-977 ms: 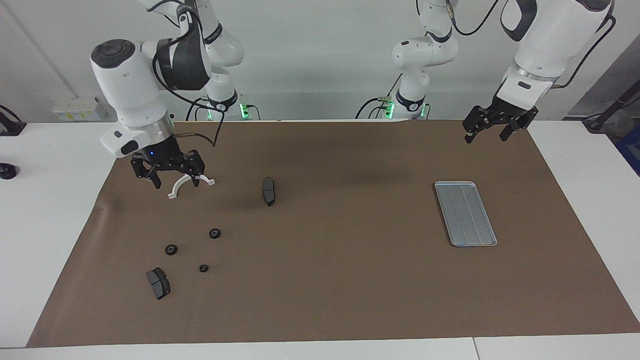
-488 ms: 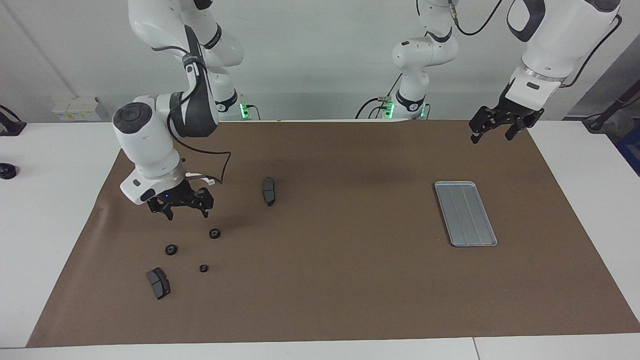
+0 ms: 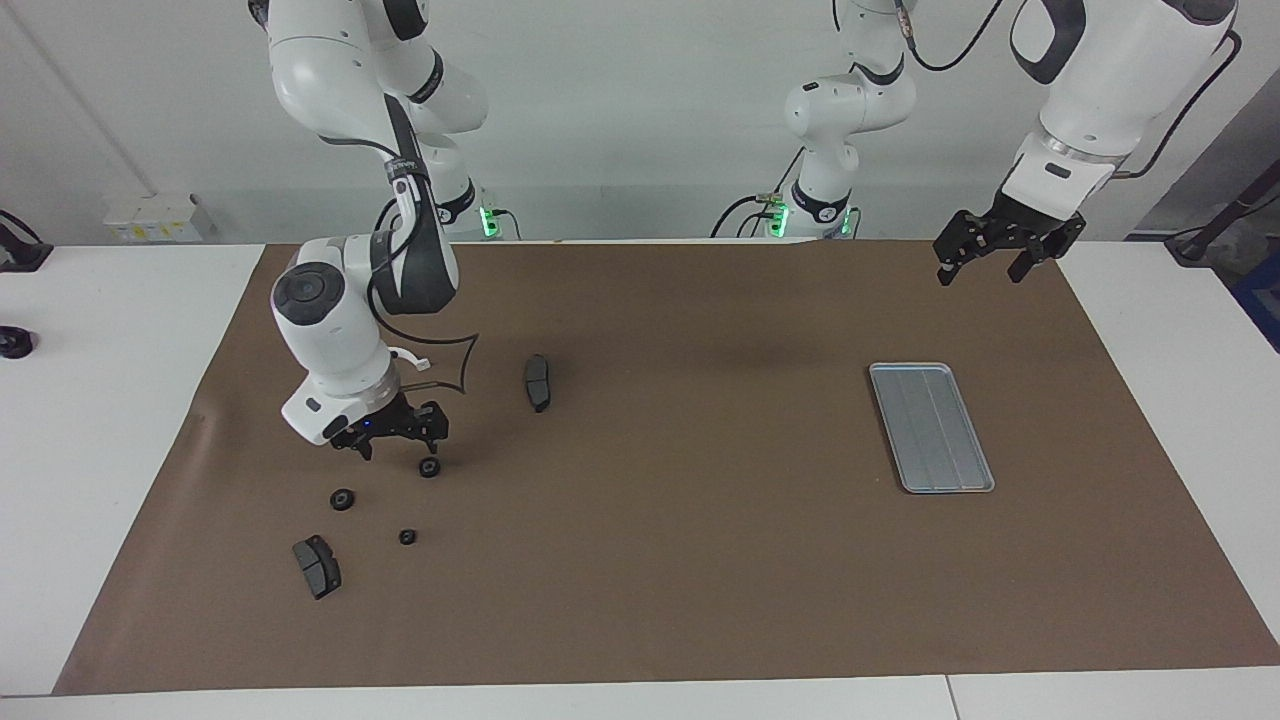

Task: Pick bearing gear from pile to tray
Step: 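Grasp the black bearing nearest the robot with the right gripper and lift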

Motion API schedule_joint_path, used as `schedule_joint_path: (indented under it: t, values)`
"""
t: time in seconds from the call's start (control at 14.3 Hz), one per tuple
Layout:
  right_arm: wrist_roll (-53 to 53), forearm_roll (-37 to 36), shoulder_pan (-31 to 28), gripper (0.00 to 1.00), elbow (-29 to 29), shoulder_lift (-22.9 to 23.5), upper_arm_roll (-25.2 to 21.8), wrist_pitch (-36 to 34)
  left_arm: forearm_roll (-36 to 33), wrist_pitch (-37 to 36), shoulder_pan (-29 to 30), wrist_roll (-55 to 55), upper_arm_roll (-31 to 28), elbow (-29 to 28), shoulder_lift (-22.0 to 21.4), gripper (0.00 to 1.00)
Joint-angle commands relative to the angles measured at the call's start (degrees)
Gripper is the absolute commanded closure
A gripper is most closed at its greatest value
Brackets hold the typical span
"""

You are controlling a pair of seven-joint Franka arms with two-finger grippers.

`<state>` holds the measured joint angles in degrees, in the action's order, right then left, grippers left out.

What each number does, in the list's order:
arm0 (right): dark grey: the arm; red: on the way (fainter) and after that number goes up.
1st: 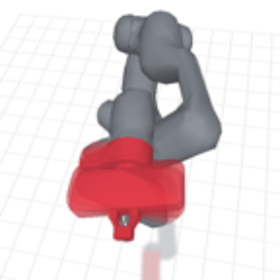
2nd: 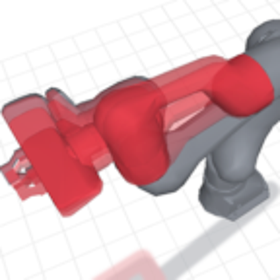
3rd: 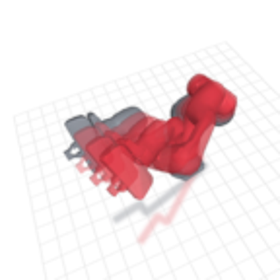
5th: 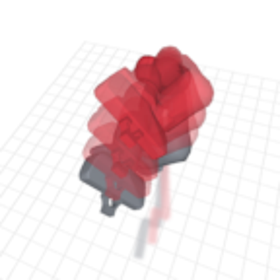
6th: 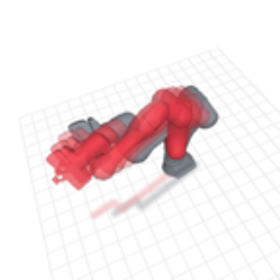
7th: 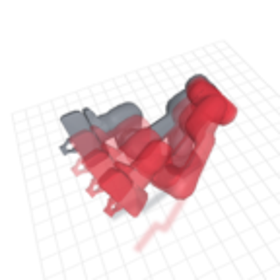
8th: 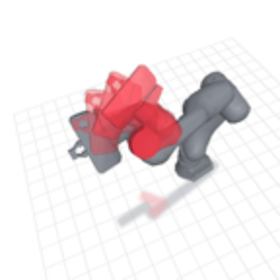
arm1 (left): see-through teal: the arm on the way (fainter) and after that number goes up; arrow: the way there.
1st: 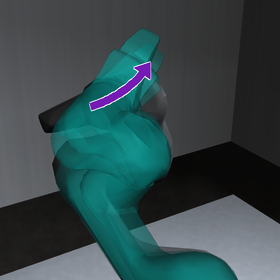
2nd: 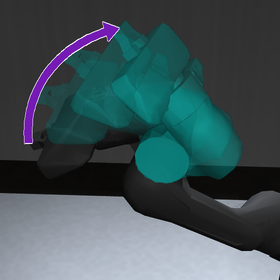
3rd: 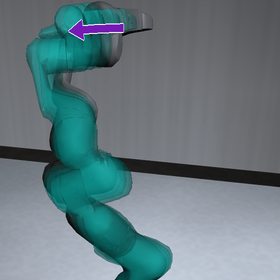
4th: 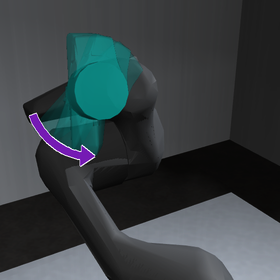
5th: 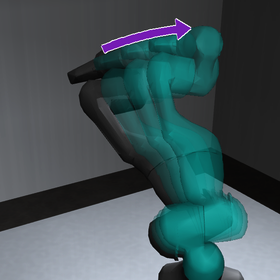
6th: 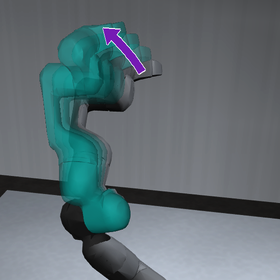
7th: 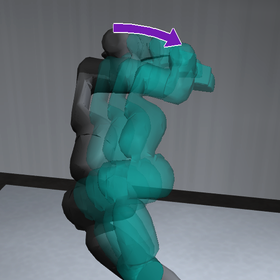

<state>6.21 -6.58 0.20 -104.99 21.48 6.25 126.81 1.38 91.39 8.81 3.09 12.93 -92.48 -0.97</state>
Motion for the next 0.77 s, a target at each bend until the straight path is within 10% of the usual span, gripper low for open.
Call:
schedule_joint_path:
  t: [0.0, 0.7]
  values:
    - [4.2, -3.7, 0.3, 0.17, -0.7, 1.3, 0.3, 1.9, -0.7, -0.3, 0.4, -0.8, 0.0, -1.6, -1.5, 0.00]
    - [4.4, -4.7, 0.2, 0.40, -2.7, 2.3, 0.3, 4.5, -0.7, -0.3, 1.4, -0.9, -0.1, -1.6, -1.5, 0.00]
